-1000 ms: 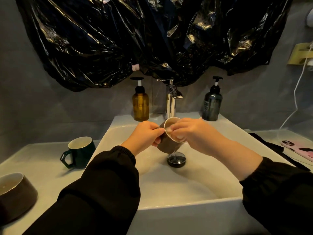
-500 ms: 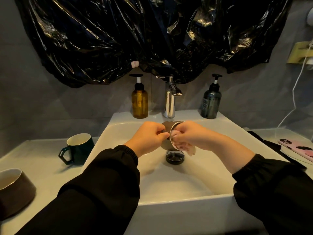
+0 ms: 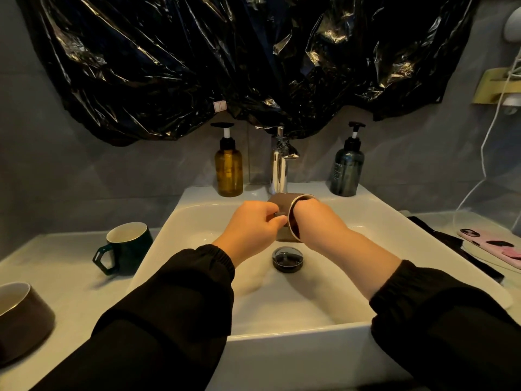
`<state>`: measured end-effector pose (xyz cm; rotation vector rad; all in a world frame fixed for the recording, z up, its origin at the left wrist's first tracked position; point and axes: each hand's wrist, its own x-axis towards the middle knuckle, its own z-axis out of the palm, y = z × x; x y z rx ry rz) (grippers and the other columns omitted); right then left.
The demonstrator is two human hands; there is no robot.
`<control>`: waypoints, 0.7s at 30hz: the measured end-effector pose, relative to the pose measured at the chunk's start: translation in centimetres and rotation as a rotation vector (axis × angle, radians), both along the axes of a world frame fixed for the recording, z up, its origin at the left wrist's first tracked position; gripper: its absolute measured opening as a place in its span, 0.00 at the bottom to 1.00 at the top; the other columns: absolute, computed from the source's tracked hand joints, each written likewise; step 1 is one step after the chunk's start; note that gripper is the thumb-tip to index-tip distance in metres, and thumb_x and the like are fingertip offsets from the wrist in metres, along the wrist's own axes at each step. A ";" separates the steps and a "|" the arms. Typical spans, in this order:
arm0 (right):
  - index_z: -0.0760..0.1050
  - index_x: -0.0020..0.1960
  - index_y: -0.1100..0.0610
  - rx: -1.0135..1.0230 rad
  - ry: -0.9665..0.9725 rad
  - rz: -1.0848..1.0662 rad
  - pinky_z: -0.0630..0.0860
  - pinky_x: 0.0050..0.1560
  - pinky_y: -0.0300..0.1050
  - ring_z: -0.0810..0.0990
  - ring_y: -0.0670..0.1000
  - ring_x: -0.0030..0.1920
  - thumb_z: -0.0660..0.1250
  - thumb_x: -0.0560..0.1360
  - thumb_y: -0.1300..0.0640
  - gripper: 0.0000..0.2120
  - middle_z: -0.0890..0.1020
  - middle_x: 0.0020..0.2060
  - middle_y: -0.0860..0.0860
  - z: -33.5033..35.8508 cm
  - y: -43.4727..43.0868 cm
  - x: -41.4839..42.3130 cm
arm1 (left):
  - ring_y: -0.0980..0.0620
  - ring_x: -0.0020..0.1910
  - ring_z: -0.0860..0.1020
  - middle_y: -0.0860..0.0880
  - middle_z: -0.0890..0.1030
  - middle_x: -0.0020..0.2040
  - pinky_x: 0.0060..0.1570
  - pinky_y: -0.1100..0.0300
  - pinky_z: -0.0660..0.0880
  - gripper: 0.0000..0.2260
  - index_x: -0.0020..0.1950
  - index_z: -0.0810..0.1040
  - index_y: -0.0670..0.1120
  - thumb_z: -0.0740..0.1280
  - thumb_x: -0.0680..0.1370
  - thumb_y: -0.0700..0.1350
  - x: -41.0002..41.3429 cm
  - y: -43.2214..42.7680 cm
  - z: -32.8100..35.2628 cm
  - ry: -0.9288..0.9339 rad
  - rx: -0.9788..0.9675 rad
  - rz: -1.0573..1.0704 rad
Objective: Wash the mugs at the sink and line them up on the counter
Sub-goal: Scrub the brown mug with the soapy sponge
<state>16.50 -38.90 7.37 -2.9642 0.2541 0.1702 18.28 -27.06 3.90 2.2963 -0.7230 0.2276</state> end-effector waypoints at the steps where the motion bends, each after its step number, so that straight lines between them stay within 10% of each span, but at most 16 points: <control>1: 0.68 0.65 0.63 0.037 0.012 -0.034 0.70 0.56 0.45 0.70 0.55 0.49 0.61 0.78 0.61 0.16 0.70 0.42 0.57 0.4 0.2 0.1 | 0.53 0.33 0.69 0.48 0.72 0.32 0.33 0.61 0.64 0.13 0.36 0.74 0.45 0.62 0.80 0.45 -0.2 -0.2 0.1 0.001 -0.004 -0.005; 5: 0.73 0.61 0.62 0.203 -0.124 0.029 0.73 0.52 0.43 0.75 0.55 0.49 0.62 0.78 0.59 0.13 0.77 0.49 0.56 -1.3 -0.3 0.0 | 0.54 0.33 0.69 0.50 0.72 0.31 0.32 0.63 0.62 0.12 0.36 0.73 0.47 0.62 0.80 0.45 -0.3 0.3 0.0 0.005 0.001 0.005; 12: 0.71 0.58 0.62 1.904 -0.288 -0.404 0.76 0.45 0.48 0.79 0.57 0.49 0.57 0.78 0.71 0.11 0.77 0.48 0.61 -1.9 -0.8 0.0 | 0.49 0.35 0.70 0.44 0.74 0.34 0.34 0.58 0.65 0.13 0.39 0.77 0.39 0.62 0.79 0.45 0.5 0.5 -0.3 0.000 -0.039 0.046; 21: 0.68 0.65 0.71 1.992 -0.310 -0.383 0.77 0.45 0.49 0.79 0.59 0.50 0.57 0.78 0.71 0.16 0.76 0.58 0.66 -0.8 -0.7 -0.8 | 0.44 0.38 0.74 0.37 0.78 0.39 0.39 0.52 0.70 0.13 0.41 0.78 0.36 0.61 0.80 0.44 0.8 1.3 -0.1 0.008 -0.102 0.094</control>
